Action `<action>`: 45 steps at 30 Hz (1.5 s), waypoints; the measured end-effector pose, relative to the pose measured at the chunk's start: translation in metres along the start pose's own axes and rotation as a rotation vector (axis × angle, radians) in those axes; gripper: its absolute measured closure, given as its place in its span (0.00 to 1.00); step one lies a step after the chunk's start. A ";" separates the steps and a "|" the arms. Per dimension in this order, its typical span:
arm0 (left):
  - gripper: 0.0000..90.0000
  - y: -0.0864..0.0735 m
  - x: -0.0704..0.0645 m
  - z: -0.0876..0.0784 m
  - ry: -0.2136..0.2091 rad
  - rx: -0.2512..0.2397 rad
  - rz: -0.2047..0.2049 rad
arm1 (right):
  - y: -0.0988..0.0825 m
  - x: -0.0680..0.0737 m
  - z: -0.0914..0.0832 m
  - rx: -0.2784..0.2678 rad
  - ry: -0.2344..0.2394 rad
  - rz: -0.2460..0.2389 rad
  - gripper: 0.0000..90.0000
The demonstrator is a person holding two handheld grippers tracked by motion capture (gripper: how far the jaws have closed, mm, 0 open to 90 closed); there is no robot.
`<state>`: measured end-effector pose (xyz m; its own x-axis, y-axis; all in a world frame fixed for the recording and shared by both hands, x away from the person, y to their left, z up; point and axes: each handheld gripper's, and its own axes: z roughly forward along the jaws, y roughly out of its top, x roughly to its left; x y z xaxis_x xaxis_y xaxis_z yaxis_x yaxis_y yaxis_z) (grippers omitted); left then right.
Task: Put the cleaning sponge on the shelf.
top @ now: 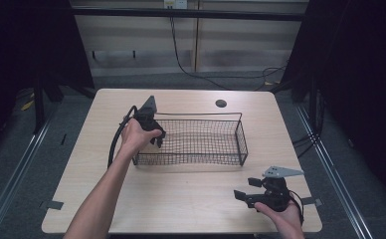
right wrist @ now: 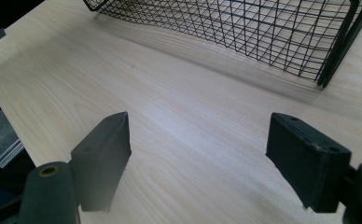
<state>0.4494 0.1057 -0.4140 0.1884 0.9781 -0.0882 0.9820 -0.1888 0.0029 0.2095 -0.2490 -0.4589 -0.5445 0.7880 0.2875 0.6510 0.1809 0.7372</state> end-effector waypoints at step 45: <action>0.25 0.000 0.006 0.016 -0.042 0.031 -0.041 | 0.000 0.000 0.001 0.003 0.001 0.004 0.24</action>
<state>0.4500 0.1106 -0.4303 0.1462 0.9808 -0.1294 0.9879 -0.1515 -0.0324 0.2098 -0.2484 -0.4591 -0.5421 0.7884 0.2908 0.6548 0.1794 0.7342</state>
